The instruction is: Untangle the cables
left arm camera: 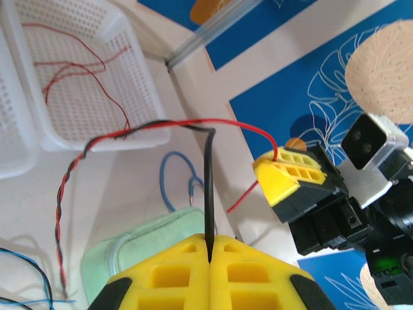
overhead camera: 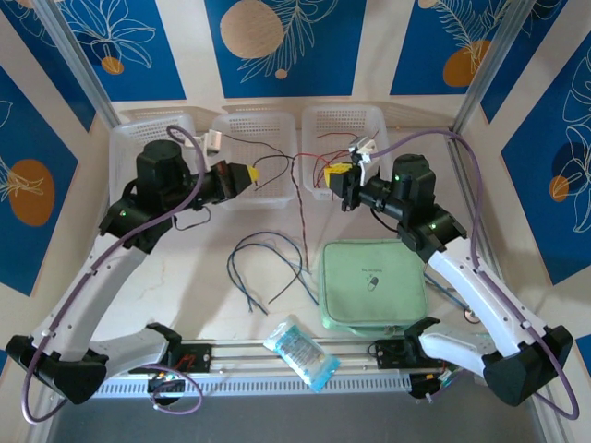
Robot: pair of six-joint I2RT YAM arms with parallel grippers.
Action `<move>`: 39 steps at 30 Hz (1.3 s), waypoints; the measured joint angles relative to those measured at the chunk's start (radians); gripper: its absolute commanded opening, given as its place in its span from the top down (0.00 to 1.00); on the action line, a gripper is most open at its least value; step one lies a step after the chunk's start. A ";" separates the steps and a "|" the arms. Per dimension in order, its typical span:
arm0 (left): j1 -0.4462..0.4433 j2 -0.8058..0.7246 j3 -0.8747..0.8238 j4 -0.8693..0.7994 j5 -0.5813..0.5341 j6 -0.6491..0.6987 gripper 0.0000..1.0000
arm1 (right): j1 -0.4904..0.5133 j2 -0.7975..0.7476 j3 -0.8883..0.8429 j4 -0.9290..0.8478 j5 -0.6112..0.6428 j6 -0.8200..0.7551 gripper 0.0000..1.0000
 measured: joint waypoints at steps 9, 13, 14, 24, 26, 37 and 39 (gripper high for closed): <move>0.117 -0.059 0.001 -0.041 -0.021 0.017 1.00 | -0.032 -0.059 0.000 -0.002 0.061 -0.010 1.00; 0.150 -0.098 0.001 -0.053 -0.067 0.028 1.00 | -0.040 -0.096 0.000 0.004 0.132 -0.020 1.00; 0.155 -0.108 0.000 -0.054 -0.081 0.032 1.00 | -0.043 -0.105 0.000 0.004 0.149 -0.025 1.00; 0.212 -0.247 -0.076 -0.050 -0.245 0.059 1.00 | -0.109 -0.195 0.000 0.005 0.322 -0.056 1.00; 0.225 -0.259 -0.092 -0.047 -0.270 0.062 1.00 | -0.125 -0.205 0.000 0.004 0.355 -0.058 1.00; 0.323 -0.308 -0.209 0.001 -0.365 0.049 1.00 | -0.273 -0.261 0.000 -0.024 0.517 -0.060 1.00; 0.348 -0.317 -0.229 0.016 -0.371 0.032 1.00 | -0.312 -0.280 0.000 -0.031 0.533 -0.052 1.00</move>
